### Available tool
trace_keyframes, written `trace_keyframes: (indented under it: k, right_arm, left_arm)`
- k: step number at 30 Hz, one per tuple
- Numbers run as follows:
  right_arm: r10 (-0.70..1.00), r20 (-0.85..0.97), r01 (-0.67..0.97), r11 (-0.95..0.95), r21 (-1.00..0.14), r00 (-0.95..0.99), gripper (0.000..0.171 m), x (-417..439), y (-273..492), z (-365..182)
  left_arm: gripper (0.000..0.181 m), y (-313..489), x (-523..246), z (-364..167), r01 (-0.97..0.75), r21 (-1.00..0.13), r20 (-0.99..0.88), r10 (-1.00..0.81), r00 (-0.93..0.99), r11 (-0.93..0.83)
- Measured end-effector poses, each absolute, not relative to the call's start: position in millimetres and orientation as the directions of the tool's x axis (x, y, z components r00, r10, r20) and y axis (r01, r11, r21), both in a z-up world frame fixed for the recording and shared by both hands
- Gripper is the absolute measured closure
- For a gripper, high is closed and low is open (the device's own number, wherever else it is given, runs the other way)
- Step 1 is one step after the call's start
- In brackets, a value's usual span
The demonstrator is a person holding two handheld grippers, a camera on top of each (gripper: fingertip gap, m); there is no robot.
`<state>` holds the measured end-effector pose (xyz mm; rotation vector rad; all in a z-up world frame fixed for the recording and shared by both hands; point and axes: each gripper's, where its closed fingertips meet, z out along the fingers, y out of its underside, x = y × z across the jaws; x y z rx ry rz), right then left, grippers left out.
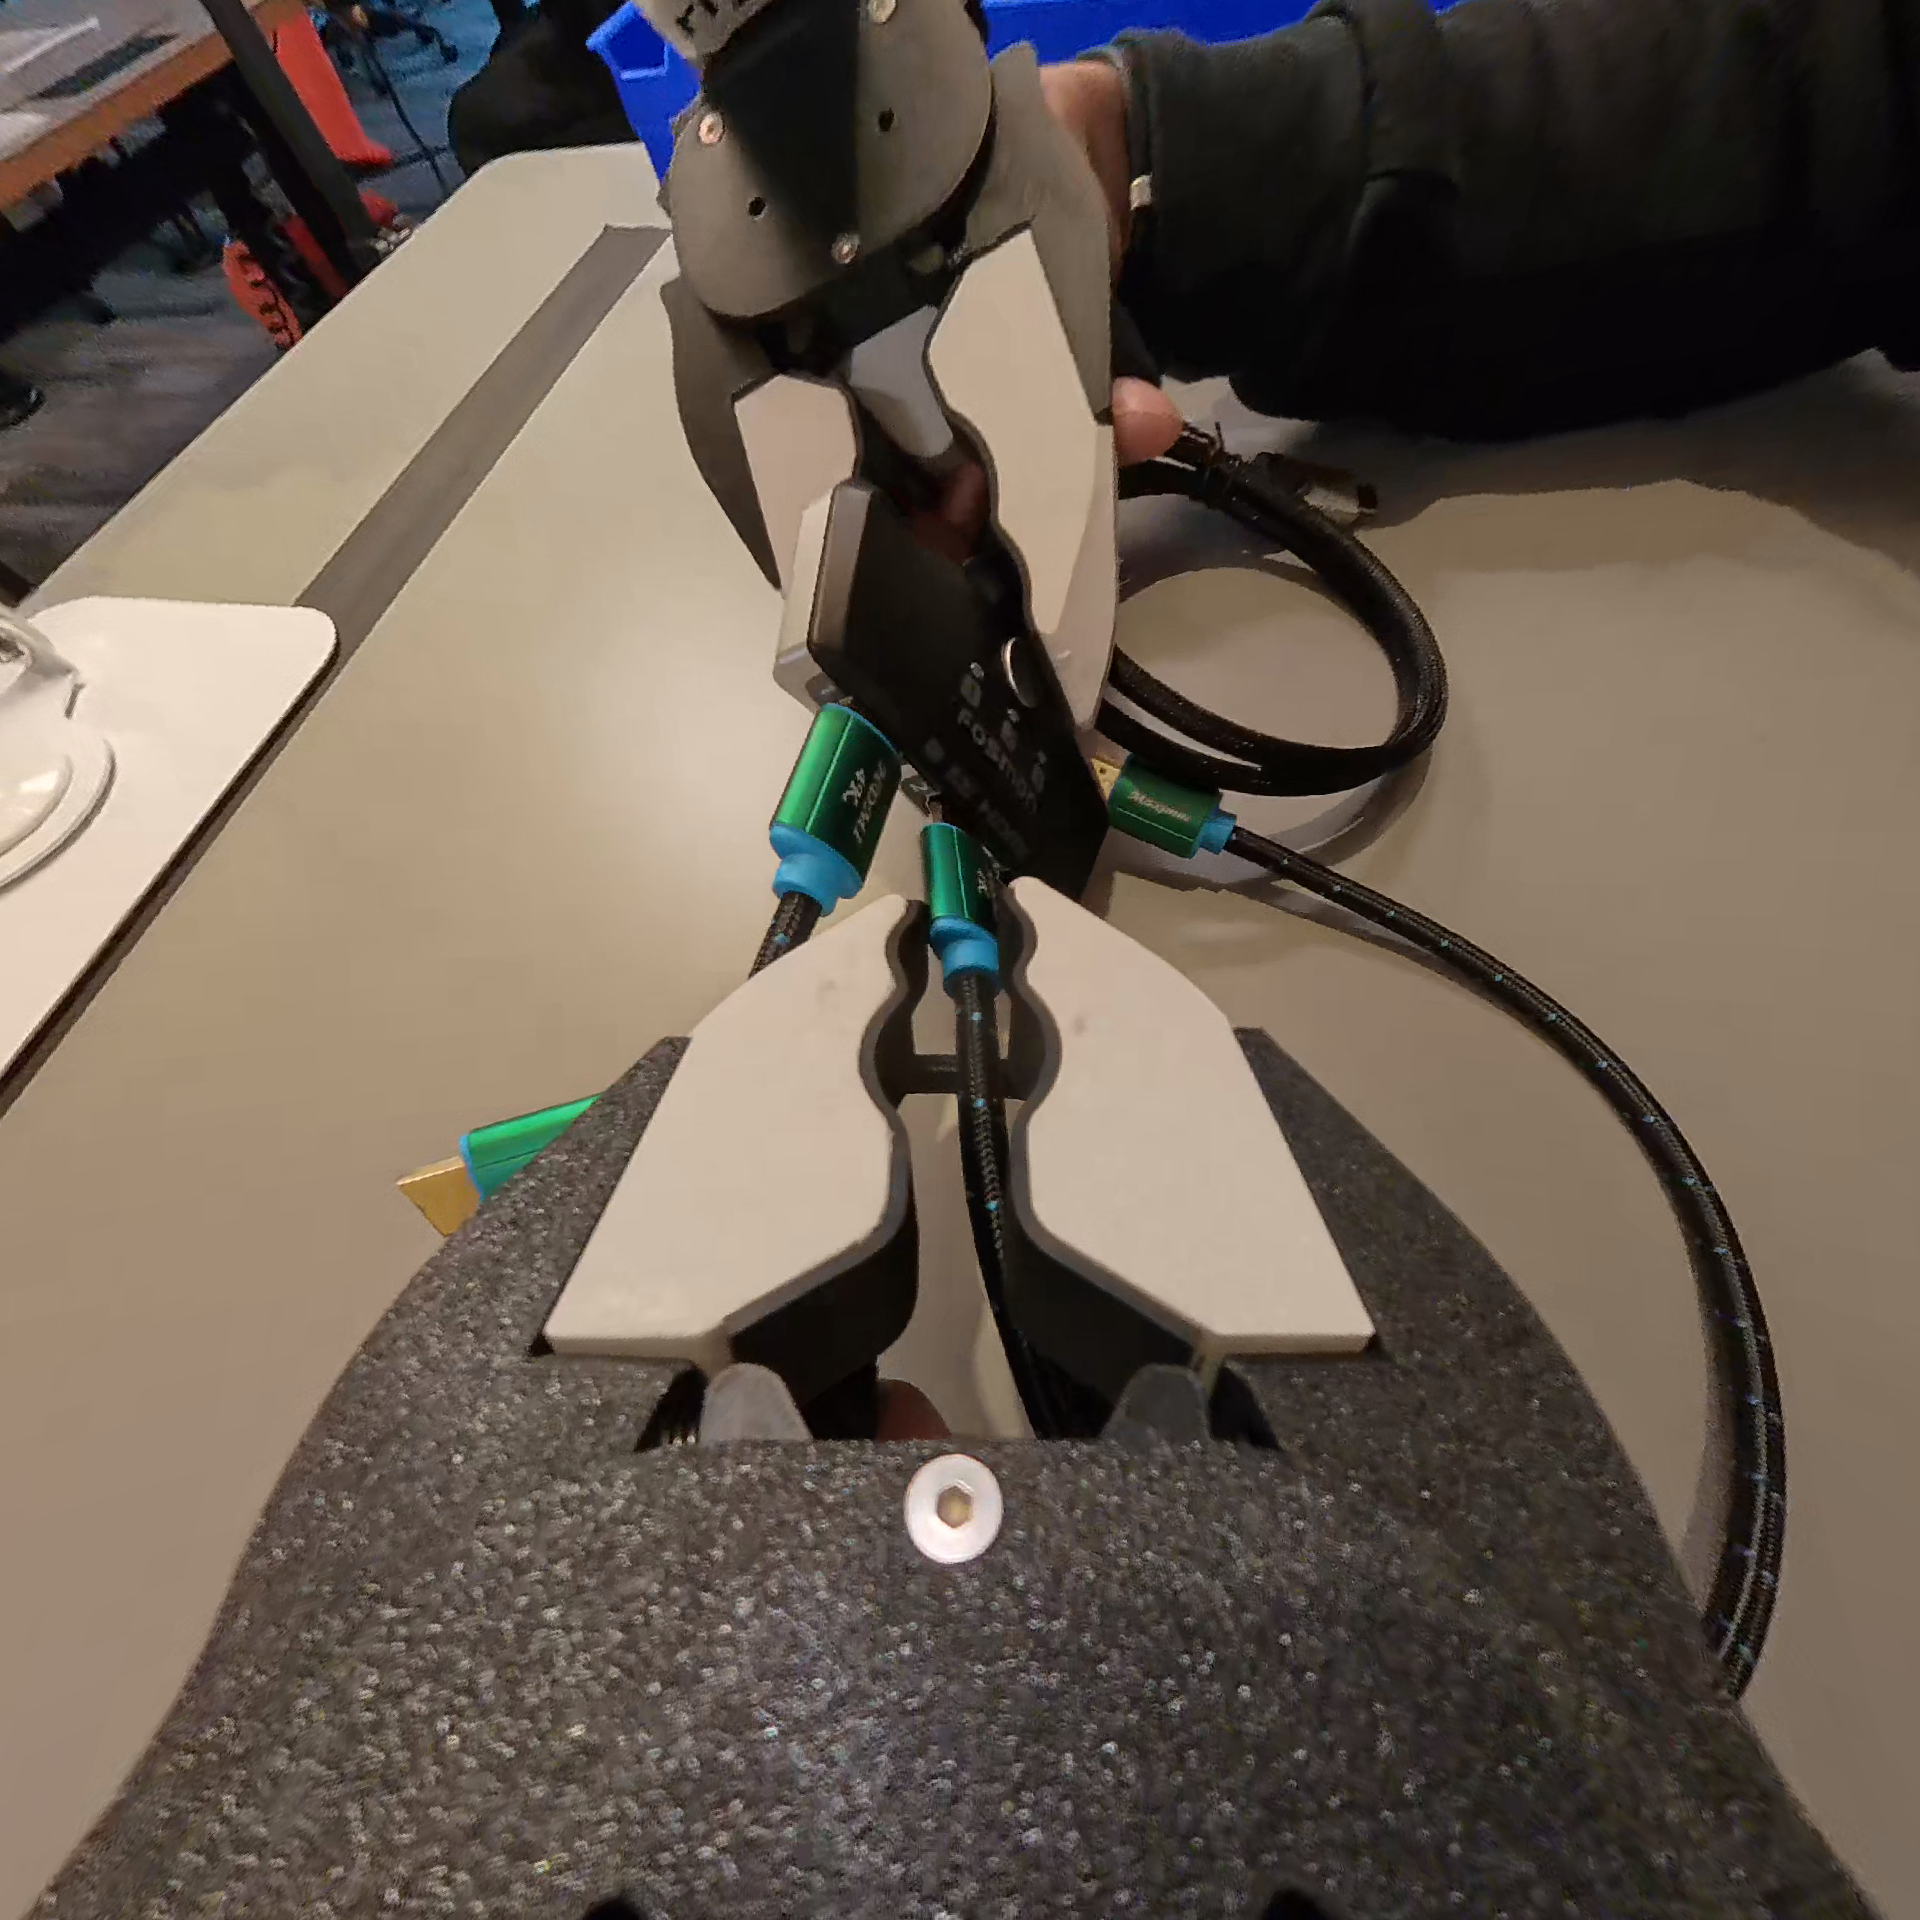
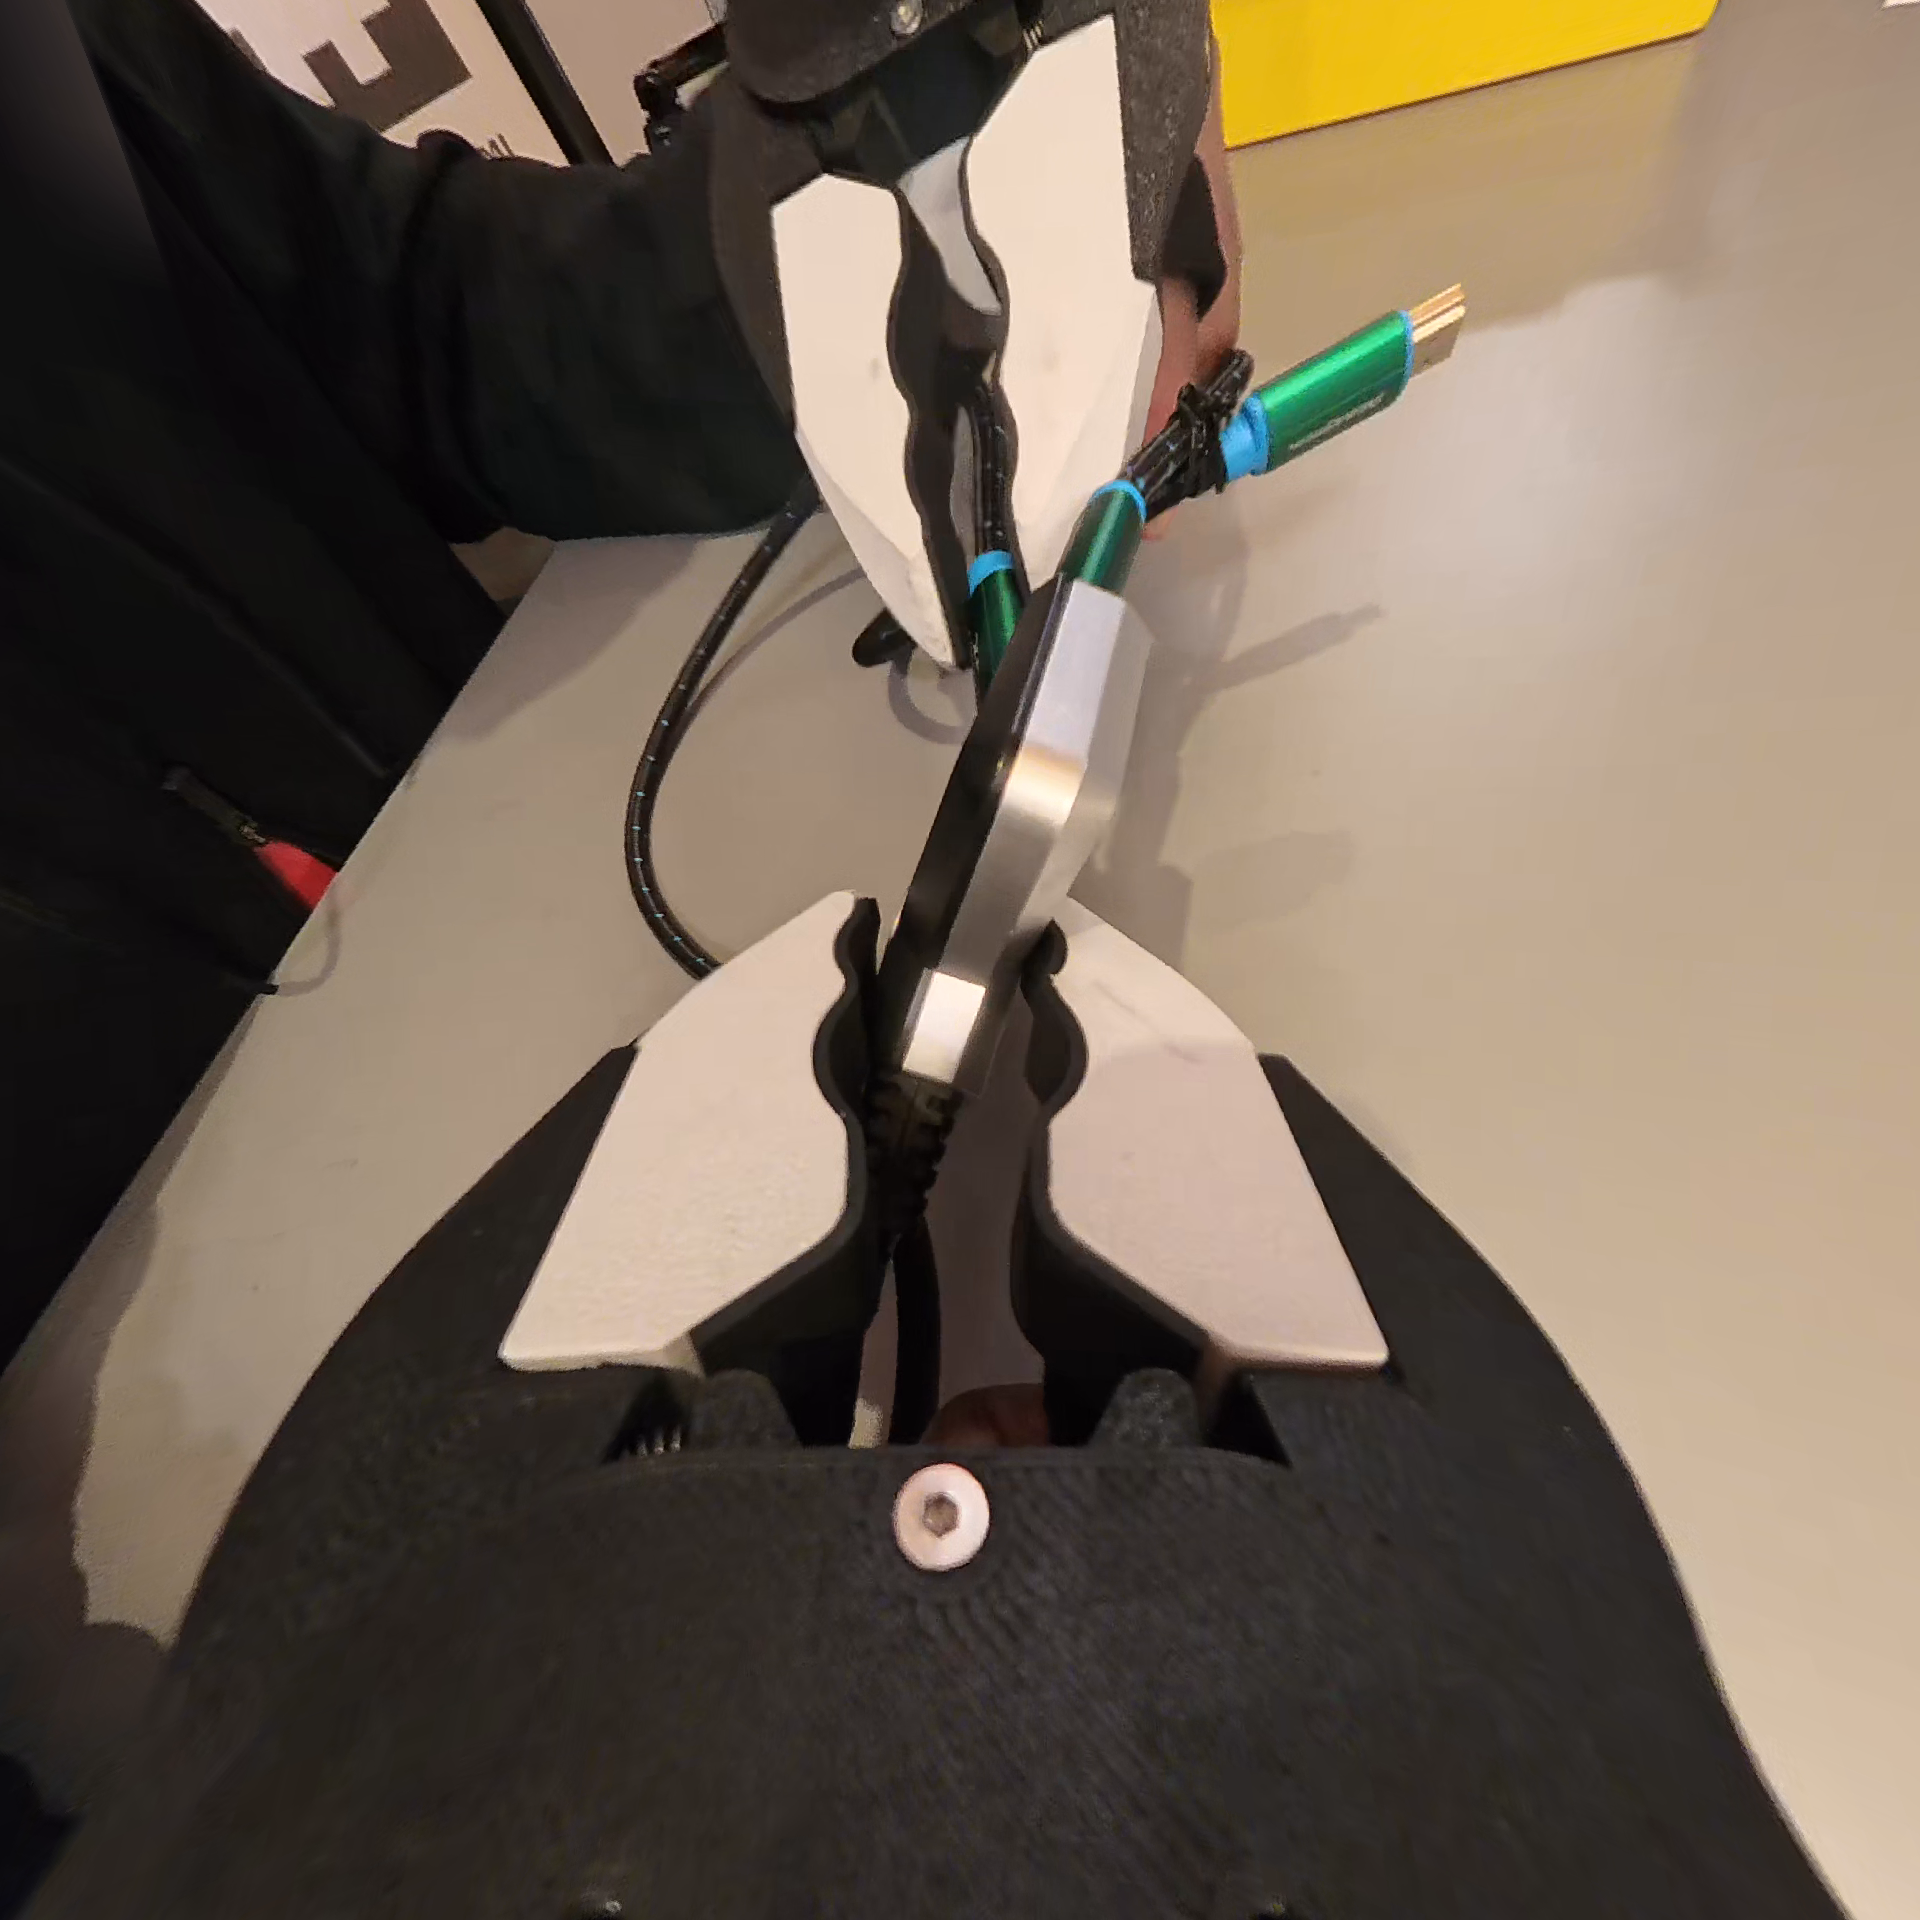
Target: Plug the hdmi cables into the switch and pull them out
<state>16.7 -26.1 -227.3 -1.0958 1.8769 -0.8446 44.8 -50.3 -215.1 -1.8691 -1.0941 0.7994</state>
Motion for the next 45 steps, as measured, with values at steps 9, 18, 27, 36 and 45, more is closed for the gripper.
trace_keyframes:
  k: [9,18,27,36,45]
  right_arm:
    - [-0.907,-0.326,-0.304,0.400,-0.864,-0.266,0.143,22,-23,-224]
    - [-0.895,-0.353,-0.257,0.422,-0.869,-0.273,0.143,18,-27,-225]
    - [-0.905,-0.340,-0.291,0.408,-0.866,-0.257,0.143,14,-20,-227]
    - [-0.891,-0.315,-0.272,0.408,-0.871,-0.327,0.144,8,-33,-228]
    - [-0.890,-0.302,-0.262,0.399,-0.879,-0.343,0.144,5,-37,-227]
  left_arm:
    - [0.169,-49,47,-210,0.302,-0.904,-0.141,0.879,0.456,-0.302]
    - [0.169,-54,39,-210,0.295,-0.919,-0.131,0.907,0.400,-0.262]
    - [0.169,-45,36,-210,0.310,-0.940,0.001,0.907,0.421,-0.143]
    - [0.170,-56,27,-212,0.324,-0.912,-0.149,0.939,0.312,-0.252]
    - [0.167,-63,27,-210,0.337,-0.872,-0.278,0.926,0.255,-0.354]
